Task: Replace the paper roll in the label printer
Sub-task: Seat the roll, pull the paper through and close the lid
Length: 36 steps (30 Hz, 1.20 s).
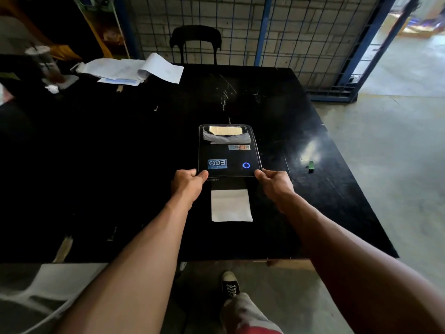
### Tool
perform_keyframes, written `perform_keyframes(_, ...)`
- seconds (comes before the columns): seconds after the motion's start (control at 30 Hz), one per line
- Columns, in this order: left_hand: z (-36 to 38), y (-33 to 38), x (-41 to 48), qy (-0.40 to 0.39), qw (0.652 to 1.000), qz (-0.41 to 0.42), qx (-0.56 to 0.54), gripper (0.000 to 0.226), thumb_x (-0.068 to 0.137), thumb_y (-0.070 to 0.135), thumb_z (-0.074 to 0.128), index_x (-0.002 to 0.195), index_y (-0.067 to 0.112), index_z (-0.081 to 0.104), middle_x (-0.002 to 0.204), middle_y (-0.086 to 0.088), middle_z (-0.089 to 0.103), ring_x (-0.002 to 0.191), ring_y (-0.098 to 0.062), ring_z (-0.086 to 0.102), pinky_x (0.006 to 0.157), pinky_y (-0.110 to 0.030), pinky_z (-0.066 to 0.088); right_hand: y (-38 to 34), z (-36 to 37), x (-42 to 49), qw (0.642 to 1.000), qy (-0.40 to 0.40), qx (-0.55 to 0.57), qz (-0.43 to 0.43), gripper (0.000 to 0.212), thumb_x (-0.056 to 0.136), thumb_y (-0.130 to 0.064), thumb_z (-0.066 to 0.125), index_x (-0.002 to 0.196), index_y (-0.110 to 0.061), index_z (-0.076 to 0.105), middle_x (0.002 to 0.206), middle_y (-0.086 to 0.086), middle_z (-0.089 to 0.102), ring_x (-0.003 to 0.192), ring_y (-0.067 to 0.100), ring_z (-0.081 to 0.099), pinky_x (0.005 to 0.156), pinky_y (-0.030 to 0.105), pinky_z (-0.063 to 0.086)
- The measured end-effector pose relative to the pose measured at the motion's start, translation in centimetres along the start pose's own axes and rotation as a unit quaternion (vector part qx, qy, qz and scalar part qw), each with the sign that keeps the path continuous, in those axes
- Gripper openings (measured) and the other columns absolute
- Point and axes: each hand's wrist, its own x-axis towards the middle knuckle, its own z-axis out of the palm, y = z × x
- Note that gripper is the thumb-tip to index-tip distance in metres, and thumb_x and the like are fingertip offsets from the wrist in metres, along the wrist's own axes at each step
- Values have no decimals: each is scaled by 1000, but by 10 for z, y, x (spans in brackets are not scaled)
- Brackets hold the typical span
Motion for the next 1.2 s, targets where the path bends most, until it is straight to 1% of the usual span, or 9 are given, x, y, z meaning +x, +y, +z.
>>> perform_keyframes(0.1,0,2,0,6,1000,-2,3,53,92,29,67,138,7,53,140,-13,56,128,-28,53,106,-31,42,1,1,3,1000,4,1,8,47,94,-46,64,135,-23,66,102,6,71,88,19,51,84,33,45)
perform_keyframes(0.2,0,3,1,11,1000,-3,13,53,91,30,68,137,7,54,139,-13,57,127,-28,54,107,-34,43,2,4,5,1000,5,13,13,46,94,-46,65,135,-24,66,92,3,59,87,21,49,81,33,42)
perform_keyframes(0.23,1,3,2,13,1000,-2,15,53,91,30,68,137,7,54,139,-13,57,126,-28,54,106,-34,43,2,4,5,1000,7,17,14,46,94,-46,65,135,-24,66,95,3,63,89,22,54,86,34,47)
perform_keyframes(0.27,2,2,2,15,1000,-2,16,53,91,30,68,137,7,54,139,-13,58,126,-28,54,106,-33,43,2,5,5,1000,8,22,17,46,94,-46,65,135,-24,66,103,4,69,94,25,62,95,38,52)
perform_keyframes(0.3,2,2,2,16,1000,-4,17,53,91,30,68,137,8,54,139,-13,58,126,-28,54,106,-33,43,1,5,5,999,9,28,21,47,94,-45,66,135,-24,66,114,5,73,104,28,67,102,42,53)
perform_keyframes(0.33,2,2,2,17,1000,-5,17,53,91,30,68,137,8,54,138,-13,58,126,-28,54,106,-34,43,1,6,5,999,10,33,25,47,93,-45,66,135,-24,66,123,7,73,113,31,67,105,47,52)
perform_keyframes(0.4,3,2,2,19,1000,-7,16,54,91,31,69,138,9,54,138,-13,58,125,-28,55,106,-36,45,1,7,6,999,13,43,30,47,93,-44,67,135,-23,66,129,9,71,120,32,65,105,49,52)
perform_keyframes(0.57,4,1,3,22,1000,-5,19,54,92,32,67,138,10,53,138,-12,59,124,-28,56,104,-40,47,1,9,7,997,17,59,38,48,93,-43,68,136,-21,65,131,10,70,122,30,64,105,50,52)
perform_keyframes(1.2,3,-1,5,13,1000,-13,10,55,91,34,67,140,13,52,139,-9,57,123,-27,56,104,-41,47,1,11,5,996,16,77,45,46,93,-42,66,135,-23,66,130,10,70,124,31,63,106,49,51)
